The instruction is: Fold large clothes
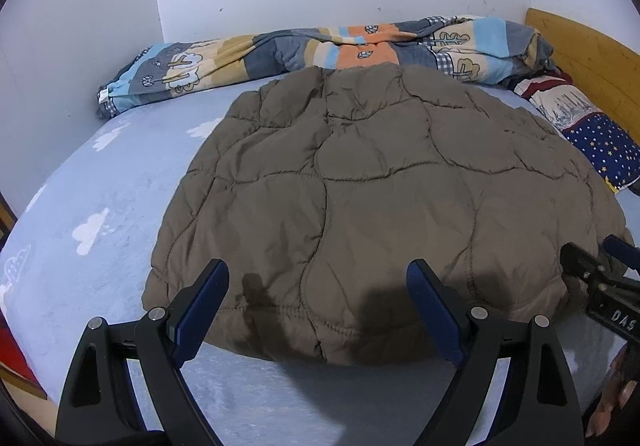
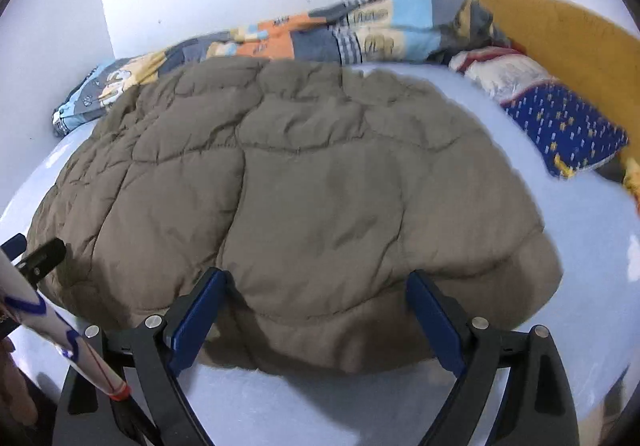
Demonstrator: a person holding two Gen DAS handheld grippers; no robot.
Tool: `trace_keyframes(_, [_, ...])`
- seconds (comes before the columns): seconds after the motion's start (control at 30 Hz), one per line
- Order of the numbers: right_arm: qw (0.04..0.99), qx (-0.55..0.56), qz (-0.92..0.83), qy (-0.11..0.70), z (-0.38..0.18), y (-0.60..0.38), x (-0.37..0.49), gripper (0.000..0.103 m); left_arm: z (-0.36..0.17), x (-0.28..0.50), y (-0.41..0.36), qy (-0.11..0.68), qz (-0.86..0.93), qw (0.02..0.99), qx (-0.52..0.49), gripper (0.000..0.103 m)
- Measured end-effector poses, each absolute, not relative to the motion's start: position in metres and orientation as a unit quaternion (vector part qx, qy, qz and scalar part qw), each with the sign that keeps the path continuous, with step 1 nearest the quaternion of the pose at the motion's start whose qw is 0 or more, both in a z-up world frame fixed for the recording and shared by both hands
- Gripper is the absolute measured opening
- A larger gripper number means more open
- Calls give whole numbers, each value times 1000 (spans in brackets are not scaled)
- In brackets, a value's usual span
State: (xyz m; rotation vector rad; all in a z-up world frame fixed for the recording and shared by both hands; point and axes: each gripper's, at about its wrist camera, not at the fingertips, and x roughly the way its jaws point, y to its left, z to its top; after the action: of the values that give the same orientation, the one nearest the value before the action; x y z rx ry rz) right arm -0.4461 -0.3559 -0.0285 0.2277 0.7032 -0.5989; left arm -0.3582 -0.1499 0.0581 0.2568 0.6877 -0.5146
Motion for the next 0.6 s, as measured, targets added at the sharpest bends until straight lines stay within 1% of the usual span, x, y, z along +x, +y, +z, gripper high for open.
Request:
trace_keyframes(0.1, [892, 126, -283, 327, -27, -361, -448, 95, 54, -356, -153, 333, -244, 902, 124, 90])
trace_keyframes(0.23, [884, 130, -280, 352, -39, -366, -440, 95, 36, -350, -155, 339, -251, 899, 120, 91])
trace_keyframes(0.37, [879, 117, -284, 364, -44, -362, -435, 99, 40, -348, -151, 342, -261, 896, 109, 92])
trace_keyframes(0.47, [884, 113, -286, 352, -35, -356, -441, 98, 63, -361, -139, 325, -272, 901, 91, 92])
trace_keyframes(0.6, [894, 118, -290, 320, -1, -338, -465, 98, 108, -398, -116, 252, -279, 923, 86, 92])
